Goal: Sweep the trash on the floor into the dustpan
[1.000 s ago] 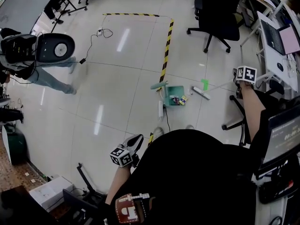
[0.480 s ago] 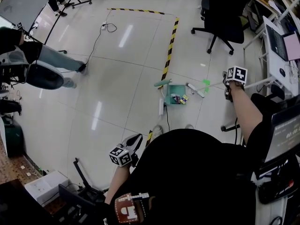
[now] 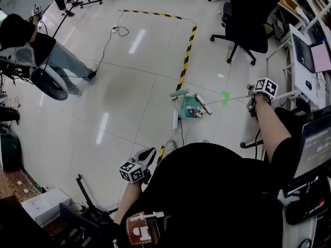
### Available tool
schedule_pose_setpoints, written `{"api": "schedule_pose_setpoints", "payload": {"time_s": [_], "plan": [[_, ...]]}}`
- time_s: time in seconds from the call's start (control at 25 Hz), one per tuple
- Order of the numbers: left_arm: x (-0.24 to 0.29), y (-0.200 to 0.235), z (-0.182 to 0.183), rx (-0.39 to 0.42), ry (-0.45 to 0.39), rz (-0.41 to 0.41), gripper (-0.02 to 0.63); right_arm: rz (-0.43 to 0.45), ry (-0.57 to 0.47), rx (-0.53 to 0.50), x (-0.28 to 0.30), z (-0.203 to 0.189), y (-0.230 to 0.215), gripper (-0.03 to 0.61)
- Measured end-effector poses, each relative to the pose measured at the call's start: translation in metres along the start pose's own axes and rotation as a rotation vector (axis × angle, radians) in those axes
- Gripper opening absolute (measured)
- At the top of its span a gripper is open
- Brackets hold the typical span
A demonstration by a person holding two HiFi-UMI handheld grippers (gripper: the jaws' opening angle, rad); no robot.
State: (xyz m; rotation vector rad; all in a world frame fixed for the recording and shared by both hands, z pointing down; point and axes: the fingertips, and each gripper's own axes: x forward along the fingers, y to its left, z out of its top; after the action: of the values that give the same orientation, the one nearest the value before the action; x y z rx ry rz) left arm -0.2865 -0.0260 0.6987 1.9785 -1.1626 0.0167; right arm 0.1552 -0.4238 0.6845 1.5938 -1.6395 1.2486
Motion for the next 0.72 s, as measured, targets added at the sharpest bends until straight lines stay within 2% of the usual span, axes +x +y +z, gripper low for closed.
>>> {"api": "schedule_pose_setpoints", "payload": {"time_s": [0.24, 0.36, 0.48, 0.72], "plan": [[0.002, 0.0, 0.004, 0.006, 0.008, -0.009, 0.0, 0.038, -0.024, 0.108, -0.015, 0.003, -0.028, 0.124], [0.006, -0.002, 0.006, 0.014, 0.016, -0.016, 0.0, 0.043, -0.042, 0.121, -0.024, 0.005, -0.042, 0.124], [0.012, -0.003, 0.011, 0.027, 0.019, -0.03, 0.0, 0.039, -0.051, 0.099, -0.034, 0.01, -0.054, 0.124], [0.021, 0.001, 0.035, 0.06, 0.023, -0.082, 0.0, 0.021, -0.059, -0.015, -0.069, 0.003, -0.061, 0.124]]}}
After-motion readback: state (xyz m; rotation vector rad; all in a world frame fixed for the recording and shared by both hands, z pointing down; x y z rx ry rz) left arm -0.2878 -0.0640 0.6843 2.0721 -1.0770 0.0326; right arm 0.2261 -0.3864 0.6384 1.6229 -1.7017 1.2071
